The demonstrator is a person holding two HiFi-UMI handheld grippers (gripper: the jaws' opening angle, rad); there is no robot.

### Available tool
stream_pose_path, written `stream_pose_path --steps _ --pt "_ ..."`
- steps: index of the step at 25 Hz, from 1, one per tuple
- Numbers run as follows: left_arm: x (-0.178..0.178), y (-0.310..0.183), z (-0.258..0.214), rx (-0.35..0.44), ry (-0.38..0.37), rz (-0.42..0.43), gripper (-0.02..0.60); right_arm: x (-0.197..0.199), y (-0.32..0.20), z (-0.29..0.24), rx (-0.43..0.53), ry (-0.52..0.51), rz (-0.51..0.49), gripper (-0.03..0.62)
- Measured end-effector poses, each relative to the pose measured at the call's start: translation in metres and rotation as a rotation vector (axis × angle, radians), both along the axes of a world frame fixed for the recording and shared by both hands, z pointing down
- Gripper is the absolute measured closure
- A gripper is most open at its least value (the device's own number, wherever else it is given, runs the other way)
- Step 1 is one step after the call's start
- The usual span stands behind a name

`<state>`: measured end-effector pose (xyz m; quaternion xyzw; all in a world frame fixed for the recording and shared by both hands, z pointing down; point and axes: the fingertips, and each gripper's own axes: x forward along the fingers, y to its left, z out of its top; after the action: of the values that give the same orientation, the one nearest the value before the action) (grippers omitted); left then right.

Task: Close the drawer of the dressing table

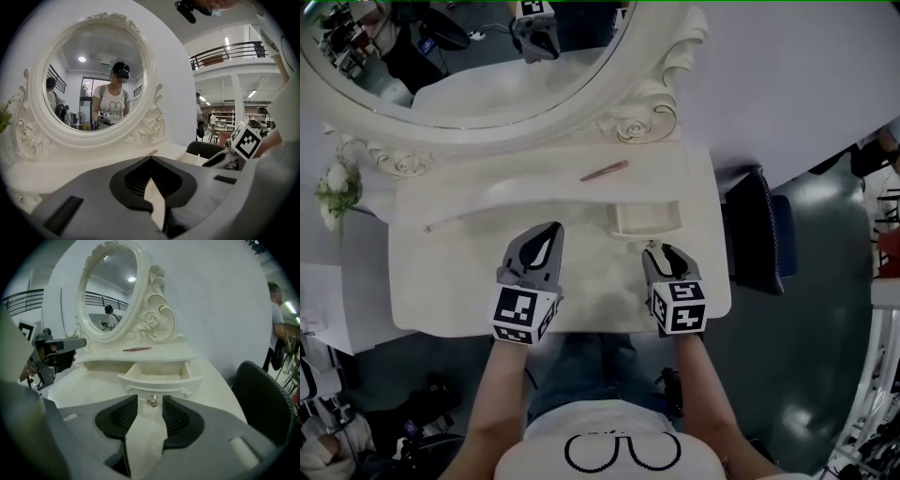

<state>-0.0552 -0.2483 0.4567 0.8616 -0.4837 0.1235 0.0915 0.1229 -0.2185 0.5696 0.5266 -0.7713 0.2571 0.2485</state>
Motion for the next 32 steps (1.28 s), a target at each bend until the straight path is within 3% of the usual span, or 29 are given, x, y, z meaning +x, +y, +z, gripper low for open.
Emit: stream_pose_path --steps 14,32 --pt "-0.012 0.001 0.029 -0.05 0.0 0.026 0.584 -0.003 -0.009 0.03 -0.041 0.036 0.074 0.49" --pt "-0.03 -0.013 0.005 -0.006 0.056 -0.038 0.584 -0.004 -0.011 0.021 -0.097 0.034 0.075 0.491"
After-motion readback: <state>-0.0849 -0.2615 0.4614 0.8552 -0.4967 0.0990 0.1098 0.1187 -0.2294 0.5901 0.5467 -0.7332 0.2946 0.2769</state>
